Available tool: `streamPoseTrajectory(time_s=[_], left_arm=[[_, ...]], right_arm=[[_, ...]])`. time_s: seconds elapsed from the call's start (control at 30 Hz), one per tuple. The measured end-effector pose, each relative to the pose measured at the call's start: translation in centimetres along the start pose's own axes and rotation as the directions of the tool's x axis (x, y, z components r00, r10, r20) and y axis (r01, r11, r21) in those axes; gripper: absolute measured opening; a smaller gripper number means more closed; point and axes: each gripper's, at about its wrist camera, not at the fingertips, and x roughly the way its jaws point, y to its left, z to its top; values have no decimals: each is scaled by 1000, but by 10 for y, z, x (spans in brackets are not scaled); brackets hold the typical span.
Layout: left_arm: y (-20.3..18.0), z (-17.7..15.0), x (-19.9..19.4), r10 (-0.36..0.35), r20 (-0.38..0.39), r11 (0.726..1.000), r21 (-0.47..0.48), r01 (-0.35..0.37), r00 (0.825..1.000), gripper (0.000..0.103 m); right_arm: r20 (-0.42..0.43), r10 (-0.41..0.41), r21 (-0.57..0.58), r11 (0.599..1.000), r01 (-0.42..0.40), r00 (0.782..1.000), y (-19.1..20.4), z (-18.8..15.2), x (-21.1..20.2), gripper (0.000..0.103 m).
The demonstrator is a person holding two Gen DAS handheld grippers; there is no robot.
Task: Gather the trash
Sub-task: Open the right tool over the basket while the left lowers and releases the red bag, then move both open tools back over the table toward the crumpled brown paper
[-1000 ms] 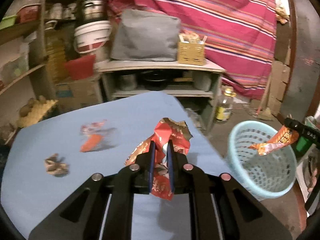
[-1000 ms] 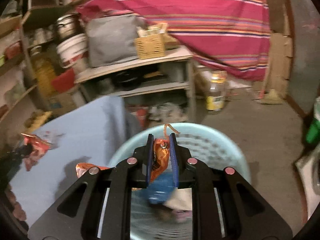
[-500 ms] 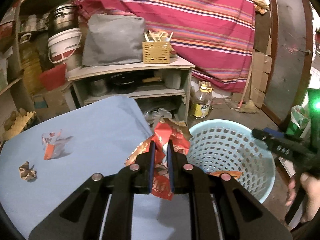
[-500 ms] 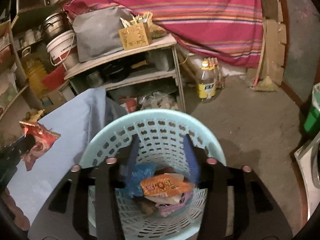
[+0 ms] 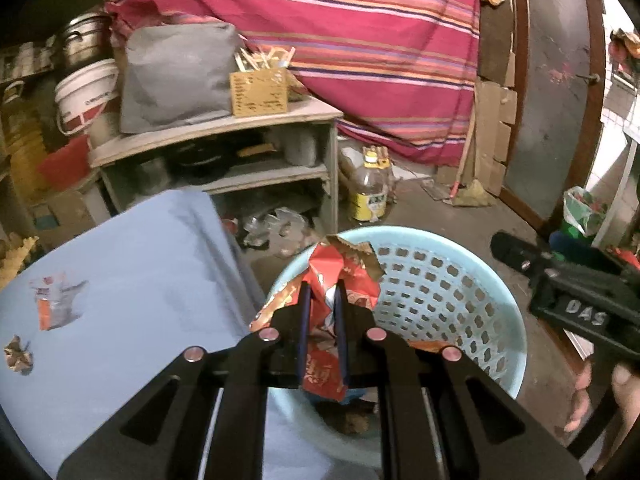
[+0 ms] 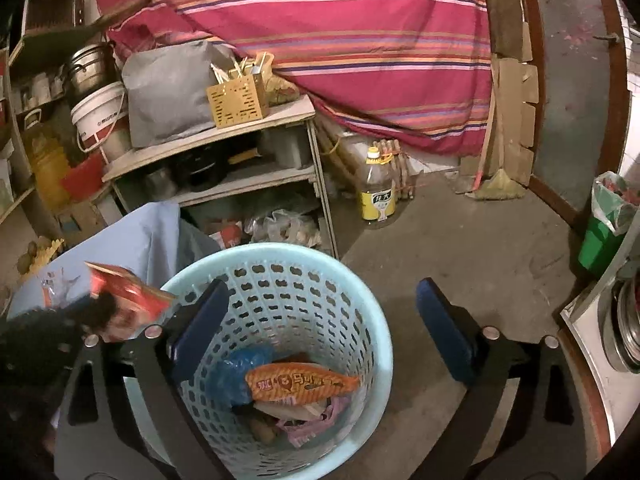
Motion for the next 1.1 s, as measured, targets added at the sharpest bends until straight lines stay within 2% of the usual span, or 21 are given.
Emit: streamPoseTrajectory(time_s=[0.33,0.37,0.4,0.47,0.67,0.83,0.87,0.97,1.1], left_arm=[[-7,-2,52,-37,-106,999,-19,35,994,14],[-5,-4,54,-39,-121,999,-23,37,992,23],[-3,-5,54,-37,-124,999,-26,34,992,47],[1,-8,44,-9,-91,1000,-28,6,996,72],[18,-10,15,4,-55,1000,-31,-6,998,73],[52,-13,-18,60,-17,997,-47,-61,998,78],[61,-15,-24,74,-13,996,-50,-75,997,79],[97,-24,-46,144,4,987,-66,-144,989,90],[167,-46,-72,261,6,959,-116,-258,965,91]], right_arm=[[-10,-7,1,1000,7,1000,-2,1,3,93],[-14,-6,1,1000,6,1000,-3,1,5,93],[-17,-7,2,1000,7,1000,-2,1,6,93],[-21,-9,0,1000,9,1000,-1,1,6,93],[-25,-14,-12,1000,14,1000,7,1,7,93],[-13,7,-29,1000,-7,1000,27,2,7,96],[-11,13,-33,999,-13,1000,32,2,7,98],[-3,35,-62,997,-36,999,58,1,6,99],[-23,56,-136,989,-59,998,98,-5,11,99]])
